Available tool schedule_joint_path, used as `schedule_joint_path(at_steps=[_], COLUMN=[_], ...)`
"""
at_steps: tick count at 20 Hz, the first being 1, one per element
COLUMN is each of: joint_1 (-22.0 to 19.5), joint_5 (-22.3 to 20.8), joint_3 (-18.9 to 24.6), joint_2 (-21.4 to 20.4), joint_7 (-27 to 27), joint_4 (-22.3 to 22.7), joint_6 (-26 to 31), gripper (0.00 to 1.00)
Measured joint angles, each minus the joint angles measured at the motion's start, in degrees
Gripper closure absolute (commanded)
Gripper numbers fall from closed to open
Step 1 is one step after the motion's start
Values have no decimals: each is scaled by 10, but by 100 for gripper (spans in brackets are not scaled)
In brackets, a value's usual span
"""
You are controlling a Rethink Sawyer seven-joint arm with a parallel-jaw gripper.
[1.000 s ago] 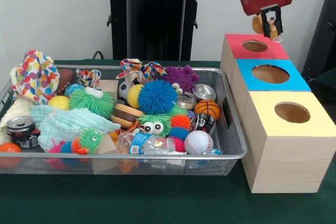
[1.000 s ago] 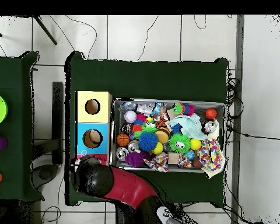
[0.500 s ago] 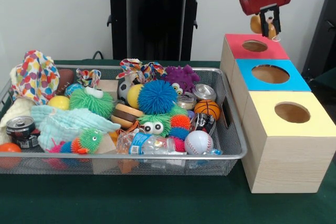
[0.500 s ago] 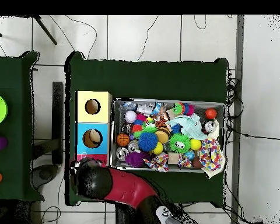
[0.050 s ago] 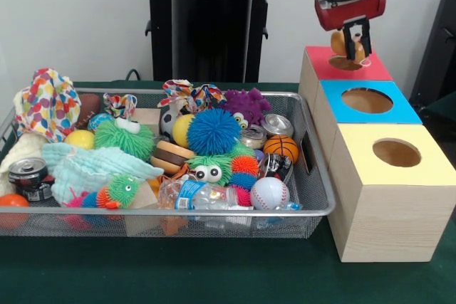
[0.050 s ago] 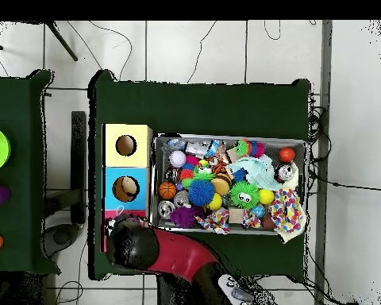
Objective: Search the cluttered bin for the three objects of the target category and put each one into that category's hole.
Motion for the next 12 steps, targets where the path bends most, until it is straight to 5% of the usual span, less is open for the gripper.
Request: schedule_joint_path(at_steps=[12], joint_1=[-28], joint_5=[-49], joint_3=[30], joint_2=[25], joint_7=[0], joint_4=[9], joint_6=[-56], gripper=[100])
